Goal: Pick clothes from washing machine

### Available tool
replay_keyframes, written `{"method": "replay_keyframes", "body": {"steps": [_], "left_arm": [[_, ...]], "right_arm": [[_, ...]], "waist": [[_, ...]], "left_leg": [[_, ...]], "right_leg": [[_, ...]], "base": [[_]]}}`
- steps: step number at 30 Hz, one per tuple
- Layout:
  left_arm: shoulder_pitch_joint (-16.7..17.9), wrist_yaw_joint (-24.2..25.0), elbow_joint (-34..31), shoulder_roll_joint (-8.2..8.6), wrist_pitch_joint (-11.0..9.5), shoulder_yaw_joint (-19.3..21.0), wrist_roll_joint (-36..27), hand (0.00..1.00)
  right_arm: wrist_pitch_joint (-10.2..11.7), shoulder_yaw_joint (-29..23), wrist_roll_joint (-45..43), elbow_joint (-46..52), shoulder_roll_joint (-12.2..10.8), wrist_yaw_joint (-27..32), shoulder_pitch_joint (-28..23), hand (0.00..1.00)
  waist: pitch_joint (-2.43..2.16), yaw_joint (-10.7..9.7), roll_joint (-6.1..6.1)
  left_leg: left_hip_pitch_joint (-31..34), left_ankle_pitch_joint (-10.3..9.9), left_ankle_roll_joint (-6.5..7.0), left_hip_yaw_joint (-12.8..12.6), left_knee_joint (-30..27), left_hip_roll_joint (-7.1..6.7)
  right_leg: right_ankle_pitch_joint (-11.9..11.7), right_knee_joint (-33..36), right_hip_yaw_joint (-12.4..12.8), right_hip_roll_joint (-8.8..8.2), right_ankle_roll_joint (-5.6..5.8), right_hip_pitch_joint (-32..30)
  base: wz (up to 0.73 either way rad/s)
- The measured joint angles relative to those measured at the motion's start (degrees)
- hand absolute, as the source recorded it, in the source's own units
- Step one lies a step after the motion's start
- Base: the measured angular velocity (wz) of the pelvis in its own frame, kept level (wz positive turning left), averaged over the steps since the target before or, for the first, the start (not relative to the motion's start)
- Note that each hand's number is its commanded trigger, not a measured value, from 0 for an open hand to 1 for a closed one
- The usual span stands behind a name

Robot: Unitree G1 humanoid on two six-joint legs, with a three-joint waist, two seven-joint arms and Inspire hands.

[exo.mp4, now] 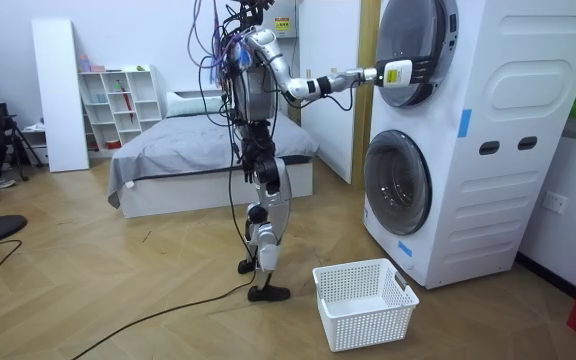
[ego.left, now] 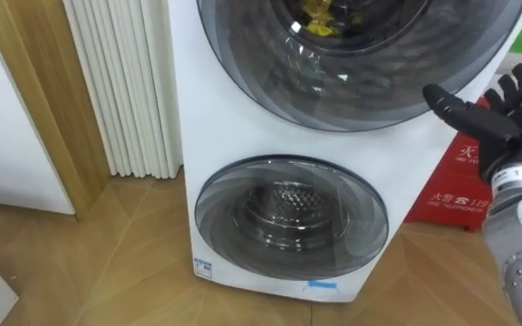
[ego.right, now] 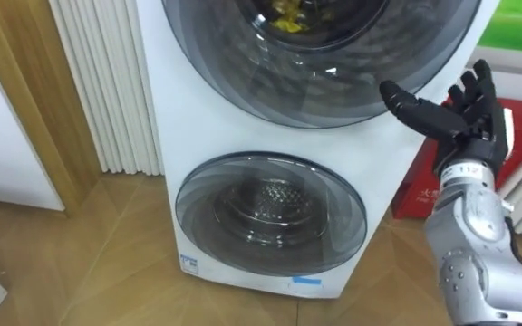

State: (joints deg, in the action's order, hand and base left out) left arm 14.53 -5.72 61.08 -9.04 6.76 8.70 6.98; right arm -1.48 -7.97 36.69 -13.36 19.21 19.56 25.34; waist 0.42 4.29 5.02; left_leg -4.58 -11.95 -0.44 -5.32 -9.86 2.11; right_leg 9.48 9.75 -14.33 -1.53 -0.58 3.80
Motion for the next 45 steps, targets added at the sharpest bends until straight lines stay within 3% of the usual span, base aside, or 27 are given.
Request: {"method": "replay_keyframes", "body": {"steps": [7, 15, 20, 27, 33, 42, 45], "left_arm": [[0.30, 0.78, -1.52, -0.95, 0.58, 0.00, 3.39, 0.00], [0.33, 1.48, -2.92, -0.98, 1.69, 0.00, 3.94, 0.00], [0.89, 1.49, -4.29, -0.99, 1.97, 0.00, 3.89, 0.00], [0.62, 2.71, -4.43, -1.60, 2.95, 0.04, 3.95, 0.00], [0.64, 3.88, -4.21, -1.94, 3.01, 0.00, 3.88, 0.00], [0.74, 4.13, -4.21, -2.98, 2.65, -1.19, 3.91, 0.00], [-0.07, 4.16, -3.64, -3.07, 2.14, -1.20, 3.88, 0.00]], "right_arm": [[-0.03, 0.15, -0.30, -4.11, 3.00, -1.67, 3.02, 0.00], [-1.12, 0.16, -0.61, -8.33, 4.99, -2.23, 7.69, 0.00], [-1.16, 3.10, -0.78, -13.58, 7.69, -4.44, 9.43, 0.00], [-2.41, 4.42, -1.26, -21.87, 8.27, -8.50, 13.43, 0.00], [-2.42, 4.59, -0.59, -22.37, 9.10, -9.58, 14.13, 0.00], [-2.41, 6.25, -2.31, -18.69, 9.77, -9.74, 13.52, 0.00], [-2.41, 6.26, -3.32, -13.41, 9.69, -9.54, 10.56, 0.00]], "waist": [[-0.38, 0.71, 0.56], [-0.39, 0.58, 0.56], [-0.39, 0.92, 0.57], [-0.37, 0.74, 0.52], [-0.36, 0.80, 0.50], [-0.39, 0.53, 0.42], [-0.40, 0.79, 0.41]], "left_leg": [[0.14, 0.00, 0.00, 0.76, -0.06, -0.05], [0.86, 0.01, 0.00, 1.52, -0.73, -0.07], [0.78, 0.01, 0.00, 1.47, -0.80, -0.08], [0.90, 0.01, 0.00, 1.42, -0.98, -0.05], [0.94, 0.01, -0.01, 1.42, -0.95, -0.05], [0.61, 0.01, -0.02, 0.68, -0.93, 0.15], [-0.05, 0.01, -0.02, 0.22, -0.74, 0.23]], "right_leg": [[0.00, 0.00, -0.57, -0.03, 0.00, 0.16], [-0.02, -0.03, -1.63, -0.12, -0.03, 0.11], [-0.04, -0.01, -1.59, -0.11, -0.07, 0.19], [-0.07, 0.03, -1.50, -0.10, -0.11, 0.17], [-0.08, 0.07, -1.55, -0.08, -0.13, 0.17], [-0.13, 0.08, -0.99, 0.01, -0.22, 0.00], [-0.20, 0.09, 0.01, 0.19, -0.32, 0.06]], "base": [[0.04], [0.05], [0.00], [0.00], [0.00], [-0.06], [-0.19]]}}
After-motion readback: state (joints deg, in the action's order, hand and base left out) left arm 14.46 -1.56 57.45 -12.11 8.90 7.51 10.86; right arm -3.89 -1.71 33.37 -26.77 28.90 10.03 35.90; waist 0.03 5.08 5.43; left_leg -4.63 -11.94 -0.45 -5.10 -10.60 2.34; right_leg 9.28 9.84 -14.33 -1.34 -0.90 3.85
